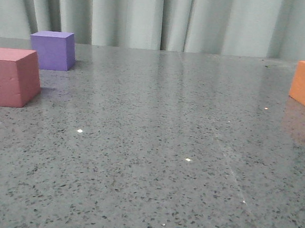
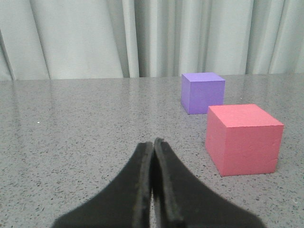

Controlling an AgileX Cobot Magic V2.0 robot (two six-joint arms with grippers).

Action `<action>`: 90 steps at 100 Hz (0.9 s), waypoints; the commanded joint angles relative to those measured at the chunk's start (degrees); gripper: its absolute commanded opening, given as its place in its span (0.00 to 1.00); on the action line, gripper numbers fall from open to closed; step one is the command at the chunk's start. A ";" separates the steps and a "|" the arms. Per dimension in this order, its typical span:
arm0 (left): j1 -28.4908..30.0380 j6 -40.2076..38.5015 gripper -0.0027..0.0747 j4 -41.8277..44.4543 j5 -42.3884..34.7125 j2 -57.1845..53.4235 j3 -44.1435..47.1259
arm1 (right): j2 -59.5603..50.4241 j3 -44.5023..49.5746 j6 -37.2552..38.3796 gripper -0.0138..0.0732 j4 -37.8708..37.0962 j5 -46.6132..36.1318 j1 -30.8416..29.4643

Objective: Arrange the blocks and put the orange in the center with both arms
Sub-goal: 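Move the right gripper above the orange cube and lower toward it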

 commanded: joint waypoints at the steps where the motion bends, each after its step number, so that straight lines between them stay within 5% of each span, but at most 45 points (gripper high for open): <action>1: -0.32 -0.47 0.01 0.00 -5.20 -1.95 3.16 | -1.39 -0.77 -0.42 0.08 -0.01 -4.49 -0.19; 31: -0.32 -0.47 0.01 0.00 -5.20 -1.95 3.16 | -1.09 -3.37 -0.42 0.08 -0.01 -10.24 -0.19; 52: -0.32 -0.47 0.01 0.00 -5.20 -1.95 3.16 | 7.49 -17.80 -0.42 0.08 -0.01 5.33 -0.19; 90: -0.32 -0.47 0.01 0.00 -5.20 -1.95 3.16 | 42.29 -47.04 -0.42 0.08 -0.01 25.81 -0.19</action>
